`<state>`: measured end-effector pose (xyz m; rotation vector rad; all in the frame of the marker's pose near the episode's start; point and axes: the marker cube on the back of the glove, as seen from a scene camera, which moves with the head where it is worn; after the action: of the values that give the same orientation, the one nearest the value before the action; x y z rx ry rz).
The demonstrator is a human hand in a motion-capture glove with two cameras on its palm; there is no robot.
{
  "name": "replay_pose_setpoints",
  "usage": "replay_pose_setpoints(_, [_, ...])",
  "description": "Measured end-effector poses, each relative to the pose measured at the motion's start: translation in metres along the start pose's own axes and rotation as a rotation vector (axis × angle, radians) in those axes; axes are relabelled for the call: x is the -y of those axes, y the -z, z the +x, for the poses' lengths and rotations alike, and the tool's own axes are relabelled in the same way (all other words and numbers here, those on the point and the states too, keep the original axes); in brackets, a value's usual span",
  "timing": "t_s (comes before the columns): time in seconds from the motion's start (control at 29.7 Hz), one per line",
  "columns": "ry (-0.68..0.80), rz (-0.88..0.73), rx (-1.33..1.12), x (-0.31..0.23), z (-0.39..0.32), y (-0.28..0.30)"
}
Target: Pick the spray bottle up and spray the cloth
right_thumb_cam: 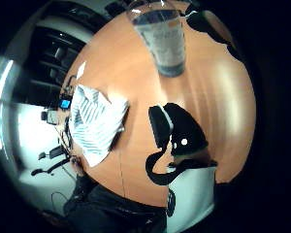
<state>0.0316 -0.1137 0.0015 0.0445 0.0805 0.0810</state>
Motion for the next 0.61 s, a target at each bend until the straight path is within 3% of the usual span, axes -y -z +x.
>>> replay_pose_setpoints(0.34, [-0.023,0.04,0.298,0.04,0.015,0.002])
replay_pose_setpoints(0.61, [0.066,-0.067,0.631,0.059,-0.008,-0.005])
